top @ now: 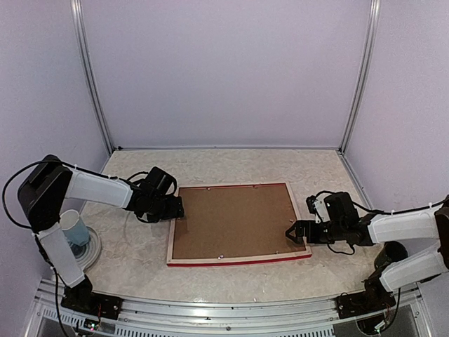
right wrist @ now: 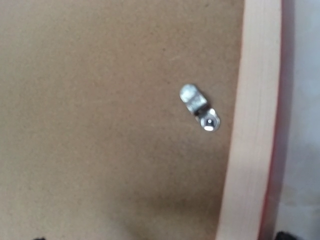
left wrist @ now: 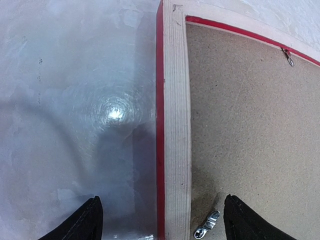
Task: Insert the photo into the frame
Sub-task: Press the fastener onto the backboard.
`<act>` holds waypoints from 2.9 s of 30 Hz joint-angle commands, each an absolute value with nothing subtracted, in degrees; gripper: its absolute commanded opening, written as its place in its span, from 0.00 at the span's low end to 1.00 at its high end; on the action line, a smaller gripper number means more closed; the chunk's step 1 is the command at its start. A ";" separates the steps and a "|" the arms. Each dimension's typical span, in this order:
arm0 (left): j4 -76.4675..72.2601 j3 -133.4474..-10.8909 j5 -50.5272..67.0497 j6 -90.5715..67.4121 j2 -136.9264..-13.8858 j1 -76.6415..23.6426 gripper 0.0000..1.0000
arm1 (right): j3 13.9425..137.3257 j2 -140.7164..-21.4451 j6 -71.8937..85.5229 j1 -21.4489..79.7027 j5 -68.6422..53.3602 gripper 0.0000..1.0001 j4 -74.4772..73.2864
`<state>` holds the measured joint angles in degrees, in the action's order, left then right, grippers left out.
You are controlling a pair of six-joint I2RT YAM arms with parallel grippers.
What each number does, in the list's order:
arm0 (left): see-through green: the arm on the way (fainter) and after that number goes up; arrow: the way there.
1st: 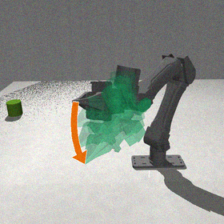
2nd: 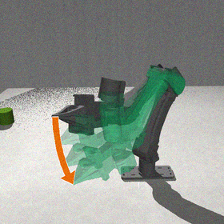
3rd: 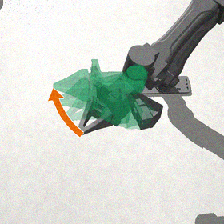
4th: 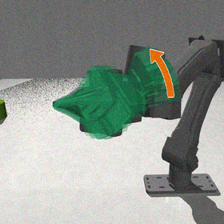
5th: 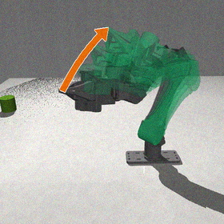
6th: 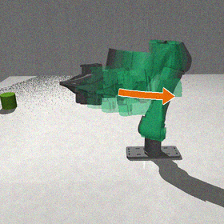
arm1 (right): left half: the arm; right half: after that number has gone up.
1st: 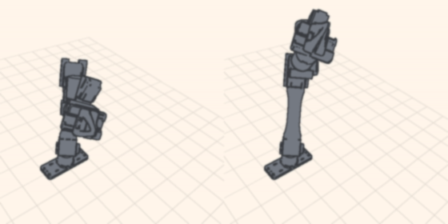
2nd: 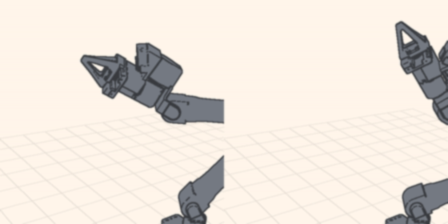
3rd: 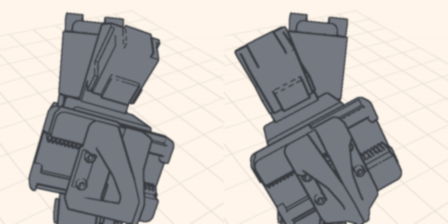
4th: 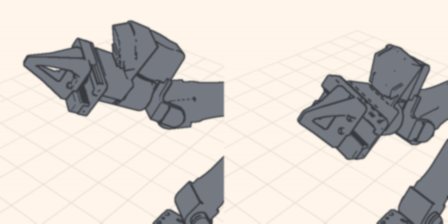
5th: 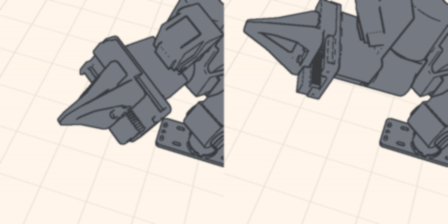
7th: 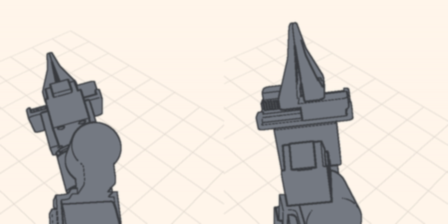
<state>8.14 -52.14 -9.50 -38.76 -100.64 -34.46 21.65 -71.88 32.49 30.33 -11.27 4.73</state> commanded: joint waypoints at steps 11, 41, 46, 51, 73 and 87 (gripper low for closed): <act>15.23 -52.72 -16.58 -38.93 -101.02 -37.84 0.80 | 21.01 -75.13 33.29 31.02 -12.27 0.99 8.70; 13.52 -51.93 -15.39 -39.37 -102.89 -37.97 0.53 | 19.42 -74.26 33.29 31.03 -11.61 0.99 9.25; 12.91 -51.27 -14.18 -39.87 -103.01 -38.10 0.45 | 19.38 -74.37 33.23 31.03 -11.48 0.99 9.35; 12.83 -50.87 -13.65 -40.29 -103.01 -38.44 0.42 | 19.22 -74.05 33.19 31.03 -11.37 0.99 9.20; 14.55 -51.01 -14.29 -41.57 -100.71 -38.85 0.17 | 19.25 -74.18 33.05 31.03 -11.31 0.99 9.25; 15.67 -53.15 -14.59 -40.28 -100.12 -38.44 0.29 | 19.44 -75.01 32.78 31.03 -11.63 0.99 9.31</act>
<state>10.37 -52.53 -15.49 -41.71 -100.82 -38.33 20.71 -74.24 32.69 30.33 -11.62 10.61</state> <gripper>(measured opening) 0.265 0.992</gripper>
